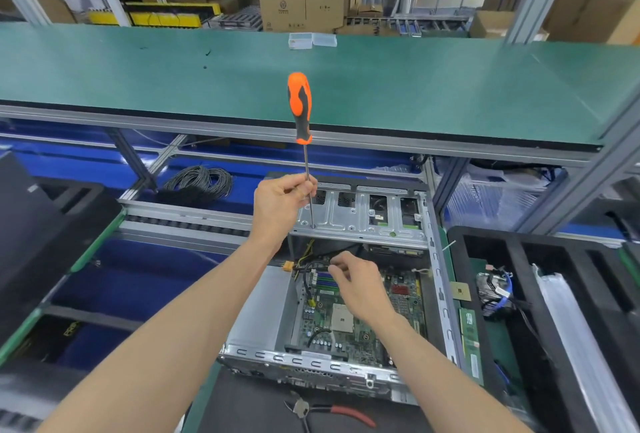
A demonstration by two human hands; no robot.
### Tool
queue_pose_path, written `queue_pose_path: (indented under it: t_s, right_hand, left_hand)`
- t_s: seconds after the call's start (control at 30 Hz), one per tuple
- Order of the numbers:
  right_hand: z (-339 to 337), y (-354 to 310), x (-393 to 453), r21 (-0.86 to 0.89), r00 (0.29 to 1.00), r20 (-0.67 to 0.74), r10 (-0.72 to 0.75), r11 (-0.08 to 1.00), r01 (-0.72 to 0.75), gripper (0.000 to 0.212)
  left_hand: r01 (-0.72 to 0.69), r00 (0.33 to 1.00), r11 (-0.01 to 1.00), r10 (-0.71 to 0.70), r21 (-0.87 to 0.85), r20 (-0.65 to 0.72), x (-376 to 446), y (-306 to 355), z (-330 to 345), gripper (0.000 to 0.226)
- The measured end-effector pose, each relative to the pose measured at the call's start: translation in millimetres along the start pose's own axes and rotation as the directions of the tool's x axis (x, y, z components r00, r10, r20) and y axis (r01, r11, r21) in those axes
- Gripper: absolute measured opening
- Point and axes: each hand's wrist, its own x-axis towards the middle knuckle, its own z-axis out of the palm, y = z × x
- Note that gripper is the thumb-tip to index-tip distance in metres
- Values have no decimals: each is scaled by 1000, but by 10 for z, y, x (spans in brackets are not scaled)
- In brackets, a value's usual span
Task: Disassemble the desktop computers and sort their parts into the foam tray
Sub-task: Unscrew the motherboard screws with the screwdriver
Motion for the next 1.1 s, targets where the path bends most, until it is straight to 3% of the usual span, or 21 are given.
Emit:
queue_pose_path:
  t_s: [0.13,0.23,0.63,0.87,0.97,1.03,1.1]
  right_hand:
    - [-67,-85,62,-34,989,-120,-87,996,84,18]
    - [-183,-236,199,-60,963,-205,-172,985,163,19]
    - [-499,-808,655,62,912,-255,-321,936,346,34]
    - [-470,-992,813,89,945,-134,-300,946,313,11]
    - [-457,-968,805,49,941,-134,-310,946,319,11]
    - [-460,-958,807,46,938,-145,-316,944,325,15]
    - [-450,-952,816,47,936,-150,-319,943,329,16]
  left_hand:
    - [-3,1000,943,2,333,4,-83,-297,-13,11]
    - [-14,1000,901,8,434,15,-114,-396,22,12]
    - [-155,986,899,167,411,5,-131,-491,14,13]
    - [-219,975,829,206,515,84,-145,-487,8,14]
    - [-237,961,735,274,636,43,-165,-432,-58,10]
    - [-286,954,614,258,736,155,-184,-406,-139,15]
    - [-327,918,529,-18,783,395,-188,-384,-185,25]
